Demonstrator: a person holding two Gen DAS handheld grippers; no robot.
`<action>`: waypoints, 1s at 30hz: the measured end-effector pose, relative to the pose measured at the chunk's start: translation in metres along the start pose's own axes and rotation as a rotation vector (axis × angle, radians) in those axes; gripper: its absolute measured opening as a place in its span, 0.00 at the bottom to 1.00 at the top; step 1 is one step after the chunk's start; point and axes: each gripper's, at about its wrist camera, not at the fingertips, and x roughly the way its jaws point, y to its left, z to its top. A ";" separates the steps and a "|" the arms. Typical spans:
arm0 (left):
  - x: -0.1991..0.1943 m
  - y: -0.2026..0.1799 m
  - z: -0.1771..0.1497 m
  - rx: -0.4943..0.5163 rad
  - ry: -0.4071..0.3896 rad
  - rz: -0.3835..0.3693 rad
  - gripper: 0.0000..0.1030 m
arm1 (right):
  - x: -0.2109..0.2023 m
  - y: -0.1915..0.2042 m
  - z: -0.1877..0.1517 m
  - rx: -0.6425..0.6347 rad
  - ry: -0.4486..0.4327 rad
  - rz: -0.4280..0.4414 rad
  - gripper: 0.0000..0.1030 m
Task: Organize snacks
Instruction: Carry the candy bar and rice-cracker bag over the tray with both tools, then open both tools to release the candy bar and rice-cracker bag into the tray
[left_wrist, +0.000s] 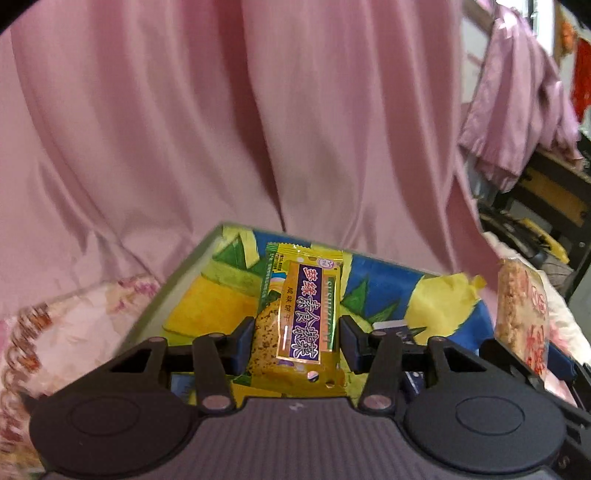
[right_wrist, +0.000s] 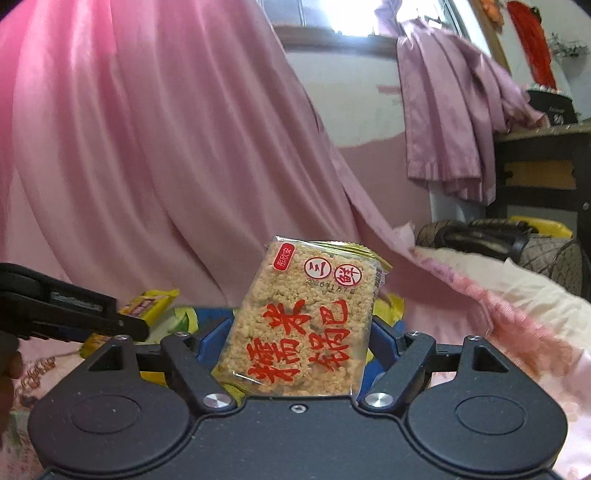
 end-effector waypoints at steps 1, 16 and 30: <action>0.008 0.000 -0.002 -0.014 0.016 0.002 0.51 | 0.006 -0.001 -0.002 -0.001 0.024 0.004 0.78; 0.044 -0.004 -0.011 -0.048 0.110 0.057 0.51 | 0.047 0.011 -0.025 -0.038 0.231 0.042 0.78; 0.045 -0.005 -0.013 -0.051 0.120 0.066 0.51 | 0.056 0.013 -0.032 -0.049 0.290 0.034 0.73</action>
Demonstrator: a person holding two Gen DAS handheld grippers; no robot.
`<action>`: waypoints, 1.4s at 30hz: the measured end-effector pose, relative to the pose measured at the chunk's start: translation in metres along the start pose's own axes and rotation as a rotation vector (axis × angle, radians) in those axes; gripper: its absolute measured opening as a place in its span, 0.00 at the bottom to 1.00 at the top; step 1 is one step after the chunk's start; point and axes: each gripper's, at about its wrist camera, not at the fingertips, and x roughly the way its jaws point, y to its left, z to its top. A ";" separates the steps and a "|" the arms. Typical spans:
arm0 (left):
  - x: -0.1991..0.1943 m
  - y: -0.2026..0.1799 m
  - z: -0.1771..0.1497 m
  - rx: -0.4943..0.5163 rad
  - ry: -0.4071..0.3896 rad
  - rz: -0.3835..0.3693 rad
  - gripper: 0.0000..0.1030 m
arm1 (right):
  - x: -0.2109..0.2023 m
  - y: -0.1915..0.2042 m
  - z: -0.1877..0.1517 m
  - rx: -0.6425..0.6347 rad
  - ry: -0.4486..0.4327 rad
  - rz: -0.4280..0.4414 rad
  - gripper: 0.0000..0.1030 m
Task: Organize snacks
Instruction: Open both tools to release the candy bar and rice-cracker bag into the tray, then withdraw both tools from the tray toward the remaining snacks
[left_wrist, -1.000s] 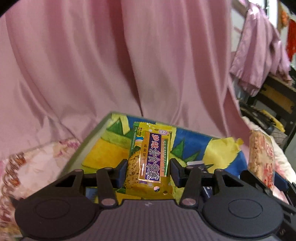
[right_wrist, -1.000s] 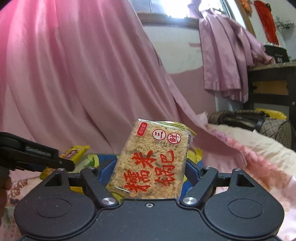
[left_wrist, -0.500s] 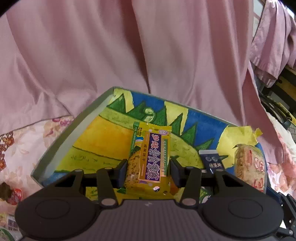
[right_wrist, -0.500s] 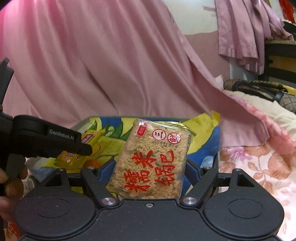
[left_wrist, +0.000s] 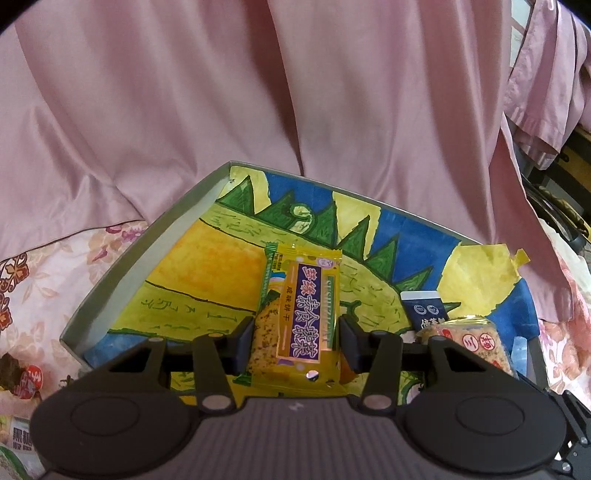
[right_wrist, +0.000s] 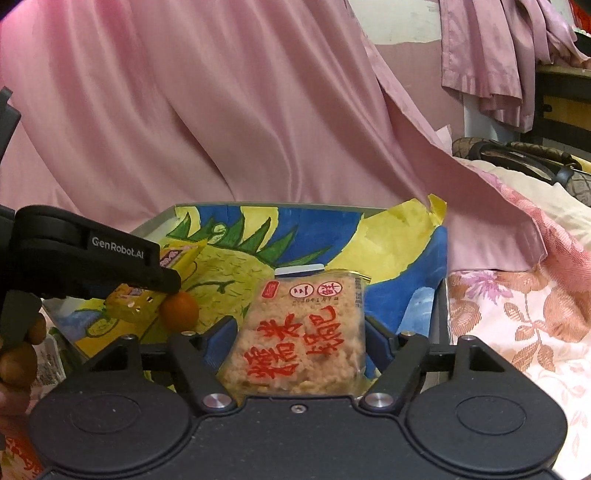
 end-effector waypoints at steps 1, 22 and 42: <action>0.000 0.000 0.000 0.000 0.000 0.001 0.52 | 0.000 0.000 0.000 0.000 0.002 0.000 0.73; -0.058 0.015 0.006 0.027 -0.108 0.066 0.96 | -0.039 0.000 0.018 0.010 -0.153 -0.024 0.96; -0.200 0.044 -0.046 0.183 -0.335 0.093 1.00 | -0.176 0.036 0.001 0.049 -0.463 -0.086 0.99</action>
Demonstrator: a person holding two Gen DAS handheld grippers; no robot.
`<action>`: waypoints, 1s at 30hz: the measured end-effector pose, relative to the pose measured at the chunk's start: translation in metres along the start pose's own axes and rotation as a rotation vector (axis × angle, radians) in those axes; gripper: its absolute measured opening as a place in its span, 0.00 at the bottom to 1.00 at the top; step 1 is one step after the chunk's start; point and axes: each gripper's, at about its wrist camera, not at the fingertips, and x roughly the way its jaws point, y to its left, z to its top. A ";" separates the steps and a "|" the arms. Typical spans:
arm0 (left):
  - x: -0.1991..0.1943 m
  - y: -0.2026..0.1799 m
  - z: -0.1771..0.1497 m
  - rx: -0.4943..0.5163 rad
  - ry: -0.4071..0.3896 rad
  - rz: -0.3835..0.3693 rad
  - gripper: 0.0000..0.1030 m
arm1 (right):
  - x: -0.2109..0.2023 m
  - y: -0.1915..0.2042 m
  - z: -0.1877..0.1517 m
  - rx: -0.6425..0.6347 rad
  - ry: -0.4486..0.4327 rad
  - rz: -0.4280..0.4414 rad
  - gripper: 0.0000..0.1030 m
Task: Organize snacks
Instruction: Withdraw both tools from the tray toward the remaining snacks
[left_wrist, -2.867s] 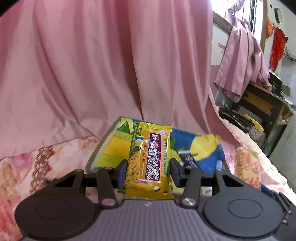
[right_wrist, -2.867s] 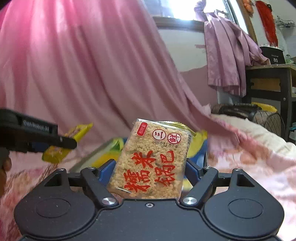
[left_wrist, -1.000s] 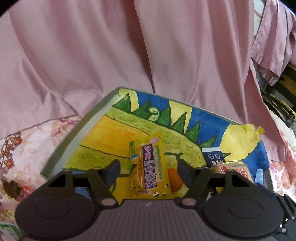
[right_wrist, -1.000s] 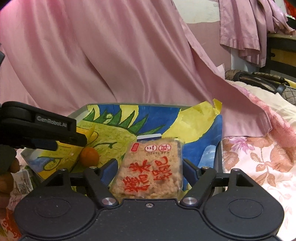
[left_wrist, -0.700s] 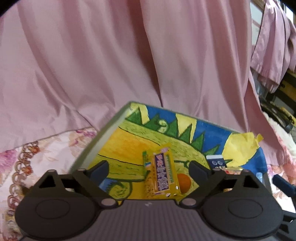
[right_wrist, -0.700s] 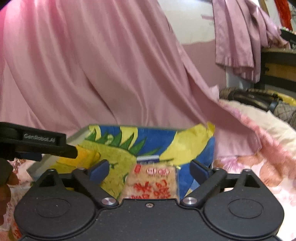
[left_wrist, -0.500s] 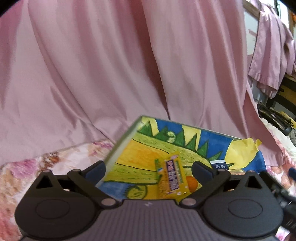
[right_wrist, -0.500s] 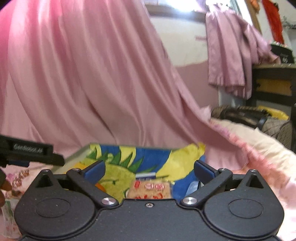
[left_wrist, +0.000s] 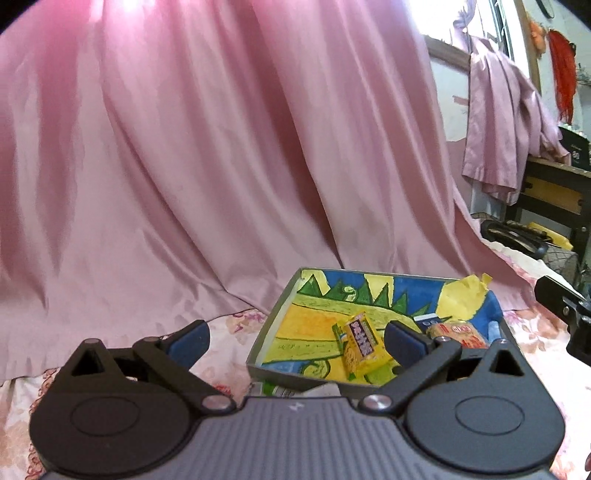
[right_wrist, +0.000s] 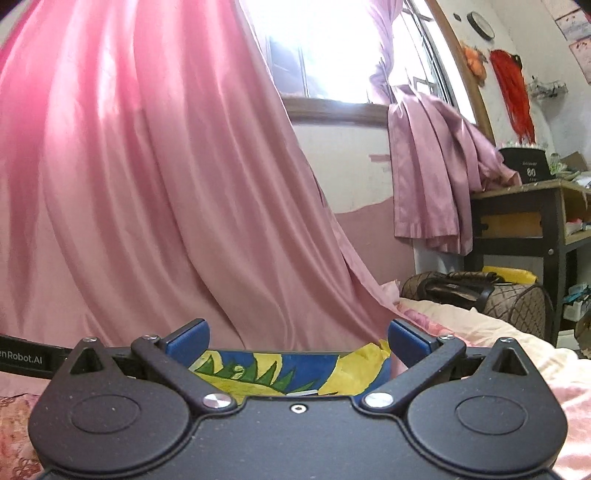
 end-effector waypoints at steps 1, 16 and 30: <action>-0.006 0.003 -0.003 -0.002 -0.004 -0.006 1.00 | -0.008 0.002 0.001 -0.004 0.002 -0.001 0.99; -0.063 0.035 -0.062 -0.001 0.034 -0.053 1.00 | -0.092 0.027 -0.020 -0.047 0.178 -0.066 0.99; -0.087 0.047 -0.101 0.062 0.126 -0.110 1.00 | -0.124 0.049 -0.040 -0.079 0.337 -0.042 0.99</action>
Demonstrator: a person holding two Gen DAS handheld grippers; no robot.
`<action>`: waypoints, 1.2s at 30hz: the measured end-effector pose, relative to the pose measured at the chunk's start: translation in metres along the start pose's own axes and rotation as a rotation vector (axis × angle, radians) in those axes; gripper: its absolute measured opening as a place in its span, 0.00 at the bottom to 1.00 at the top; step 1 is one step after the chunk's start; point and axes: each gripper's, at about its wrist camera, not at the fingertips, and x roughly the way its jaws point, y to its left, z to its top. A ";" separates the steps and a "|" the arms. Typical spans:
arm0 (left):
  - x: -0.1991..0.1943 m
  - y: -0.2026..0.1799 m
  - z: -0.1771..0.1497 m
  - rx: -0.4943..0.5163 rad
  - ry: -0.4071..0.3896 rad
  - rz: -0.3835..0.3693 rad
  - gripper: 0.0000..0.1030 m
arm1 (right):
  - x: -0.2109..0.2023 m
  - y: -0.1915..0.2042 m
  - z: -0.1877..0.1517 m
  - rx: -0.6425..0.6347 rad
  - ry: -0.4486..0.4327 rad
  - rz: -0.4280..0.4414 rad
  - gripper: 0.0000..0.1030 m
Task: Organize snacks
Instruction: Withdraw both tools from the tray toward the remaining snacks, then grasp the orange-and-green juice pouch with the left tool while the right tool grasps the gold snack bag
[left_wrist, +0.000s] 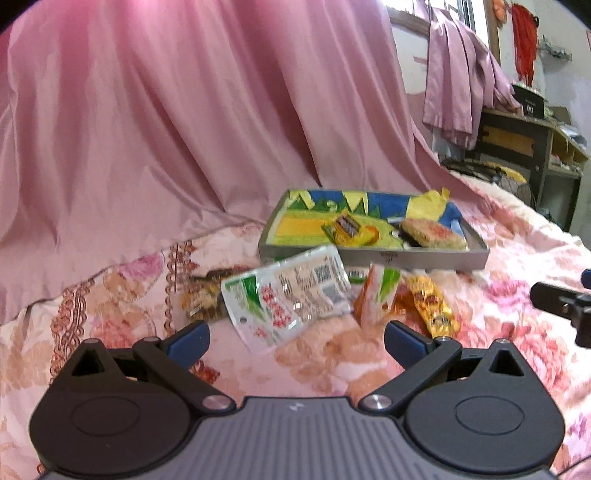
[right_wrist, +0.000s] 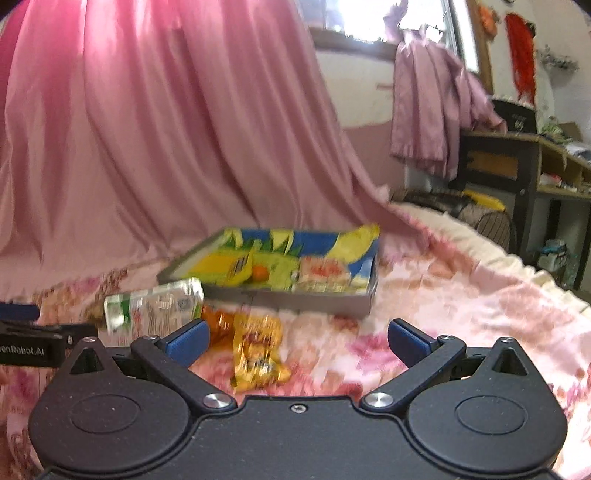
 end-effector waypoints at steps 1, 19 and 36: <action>0.001 0.001 -0.002 -0.002 0.019 -0.002 1.00 | 0.004 0.002 -0.002 -0.006 0.027 0.006 0.99; 0.034 0.004 -0.027 -0.039 0.201 0.019 1.00 | 0.052 0.013 -0.023 -0.040 0.322 0.061 0.99; 0.083 -0.012 -0.001 0.030 0.147 -0.028 1.00 | 0.114 0.008 -0.017 -0.130 0.298 0.186 0.99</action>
